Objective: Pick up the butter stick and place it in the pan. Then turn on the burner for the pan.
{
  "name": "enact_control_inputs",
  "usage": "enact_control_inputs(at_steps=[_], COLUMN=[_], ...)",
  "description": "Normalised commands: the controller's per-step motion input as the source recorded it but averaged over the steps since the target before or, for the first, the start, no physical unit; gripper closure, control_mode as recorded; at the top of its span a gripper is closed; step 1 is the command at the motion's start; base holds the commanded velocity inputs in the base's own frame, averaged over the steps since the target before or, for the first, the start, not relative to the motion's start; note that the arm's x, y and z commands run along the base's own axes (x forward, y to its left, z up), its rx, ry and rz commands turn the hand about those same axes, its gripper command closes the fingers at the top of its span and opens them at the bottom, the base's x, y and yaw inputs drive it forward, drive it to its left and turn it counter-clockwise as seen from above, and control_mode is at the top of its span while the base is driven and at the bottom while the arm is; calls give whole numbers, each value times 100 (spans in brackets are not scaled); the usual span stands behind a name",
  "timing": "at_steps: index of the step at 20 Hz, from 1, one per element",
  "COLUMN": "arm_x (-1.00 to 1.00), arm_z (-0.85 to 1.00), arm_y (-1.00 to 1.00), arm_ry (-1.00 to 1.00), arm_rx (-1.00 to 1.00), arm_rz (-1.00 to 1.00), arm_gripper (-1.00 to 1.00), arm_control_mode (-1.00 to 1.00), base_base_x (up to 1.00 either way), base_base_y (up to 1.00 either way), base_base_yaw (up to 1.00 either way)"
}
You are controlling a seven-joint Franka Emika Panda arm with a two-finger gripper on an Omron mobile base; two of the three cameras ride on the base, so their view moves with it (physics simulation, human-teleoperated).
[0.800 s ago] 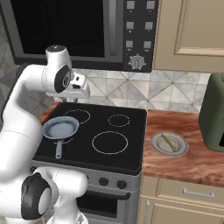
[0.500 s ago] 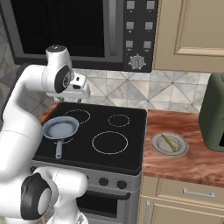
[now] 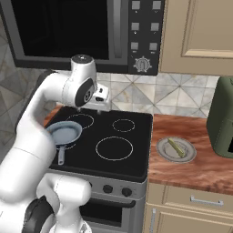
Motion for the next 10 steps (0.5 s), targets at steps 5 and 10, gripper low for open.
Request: enact_control_inputs(at_steps=[5,10], arm_x=[-5,0], arm_z=[-32,-30], arm_y=[-90,-100], arm_ry=[2,5], arm_rx=[4,3], arm_rz=[0,0], arm_gripper=[-100,-100], arm_control_mode=[-100,-100], base_base_x=[0,0], base_base_y=[0,0], base_base_yaw=[0,0])
